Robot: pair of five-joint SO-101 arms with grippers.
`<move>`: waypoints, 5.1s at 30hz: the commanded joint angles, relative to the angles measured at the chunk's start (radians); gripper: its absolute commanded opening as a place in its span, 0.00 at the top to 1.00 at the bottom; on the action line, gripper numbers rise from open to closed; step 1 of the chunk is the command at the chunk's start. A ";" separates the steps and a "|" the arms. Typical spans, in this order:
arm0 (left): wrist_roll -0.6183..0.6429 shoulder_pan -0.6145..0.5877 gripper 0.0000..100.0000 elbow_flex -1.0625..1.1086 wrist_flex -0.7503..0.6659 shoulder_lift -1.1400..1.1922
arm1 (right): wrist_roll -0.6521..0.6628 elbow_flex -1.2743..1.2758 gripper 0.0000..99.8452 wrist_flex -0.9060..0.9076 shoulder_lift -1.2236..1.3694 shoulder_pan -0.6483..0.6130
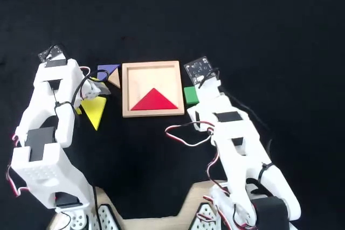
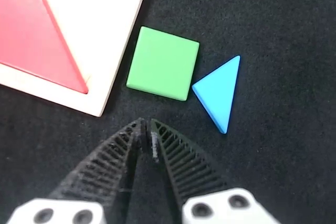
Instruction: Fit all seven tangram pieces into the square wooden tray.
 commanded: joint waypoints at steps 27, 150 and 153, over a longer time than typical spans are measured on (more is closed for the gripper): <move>-0.057 0.012 0.70 -0.068 0.034 0.092 | 0.008 -0.005 0.99 -0.021 -0.031 -0.015; -0.334 0.150 0.88 -0.193 0.224 -0.135 | 0.009 0.021 0.99 -0.084 -0.030 -0.015; -0.333 0.159 0.98 -0.147 0.187 -0.138 | 0.009 0.022 0.99 -0.081 -0.030 -0.015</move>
